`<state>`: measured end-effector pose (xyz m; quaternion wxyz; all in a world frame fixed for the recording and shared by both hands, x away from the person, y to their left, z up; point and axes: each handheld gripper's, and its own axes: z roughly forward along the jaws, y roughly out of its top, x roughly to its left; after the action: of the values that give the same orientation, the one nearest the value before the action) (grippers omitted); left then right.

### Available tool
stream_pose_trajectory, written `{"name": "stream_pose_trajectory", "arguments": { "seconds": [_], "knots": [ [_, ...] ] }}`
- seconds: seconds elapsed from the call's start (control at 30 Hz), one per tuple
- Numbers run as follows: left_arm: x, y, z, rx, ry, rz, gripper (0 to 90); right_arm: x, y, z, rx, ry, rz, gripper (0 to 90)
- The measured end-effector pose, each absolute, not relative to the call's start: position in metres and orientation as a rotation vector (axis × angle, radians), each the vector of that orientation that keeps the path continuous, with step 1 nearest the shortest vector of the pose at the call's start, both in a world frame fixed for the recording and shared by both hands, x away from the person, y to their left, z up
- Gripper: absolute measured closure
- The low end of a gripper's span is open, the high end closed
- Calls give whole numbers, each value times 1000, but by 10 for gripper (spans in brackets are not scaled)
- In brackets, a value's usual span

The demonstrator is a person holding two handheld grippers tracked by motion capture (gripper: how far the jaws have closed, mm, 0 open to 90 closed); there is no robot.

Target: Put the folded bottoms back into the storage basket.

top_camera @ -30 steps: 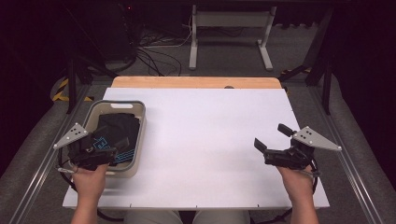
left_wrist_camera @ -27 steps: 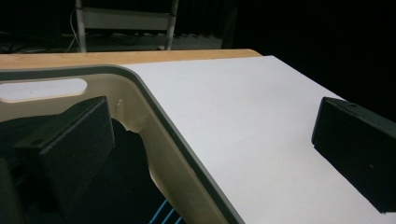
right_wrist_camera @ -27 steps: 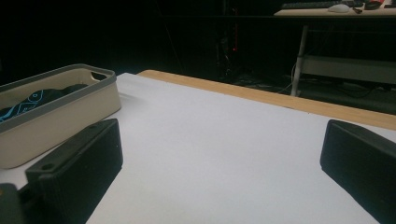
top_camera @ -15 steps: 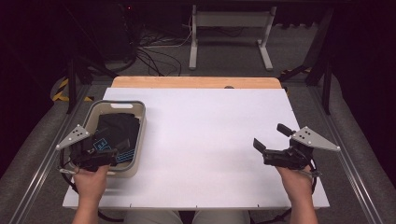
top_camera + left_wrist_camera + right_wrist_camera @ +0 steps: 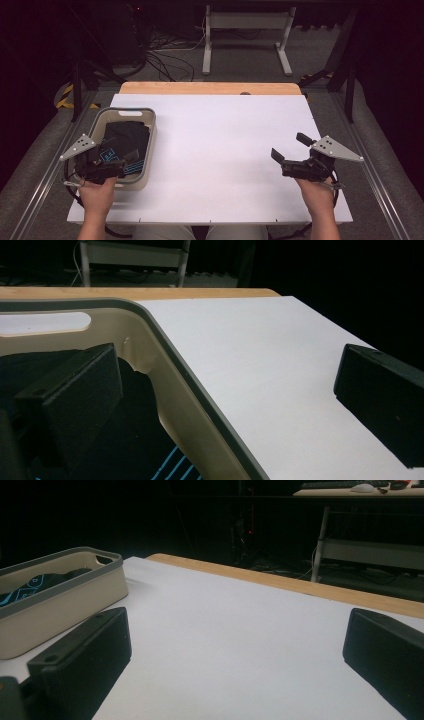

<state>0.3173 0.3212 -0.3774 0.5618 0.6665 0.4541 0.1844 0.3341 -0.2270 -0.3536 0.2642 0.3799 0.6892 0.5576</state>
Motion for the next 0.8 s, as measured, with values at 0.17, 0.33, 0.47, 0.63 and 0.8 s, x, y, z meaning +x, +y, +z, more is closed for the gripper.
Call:
{"name": "stream_pose_trajectory", "arguments": {
  "seconds": [0.17,0.33,0.47,0.63,0.8],
  "knots": [
    [317,321,-378,1570,1073,433,0,334,-227,-353,1020,1860,1510,0],
    [317,322,-378,1569,1073,432,0,334,-227,-353,1024,1859,1511,0],
    [317,321,-378,1568,1074,431,0,334,-227,-353,1019,1861,1509,0],
    [317,322,-378,1564,1072,426,0,334,-226,-353,1016,1866,1509,0],
    [317,322,-378,1560,1073,425,0,333,-226,-353,1015,1865,1509,0]
  ]
}}
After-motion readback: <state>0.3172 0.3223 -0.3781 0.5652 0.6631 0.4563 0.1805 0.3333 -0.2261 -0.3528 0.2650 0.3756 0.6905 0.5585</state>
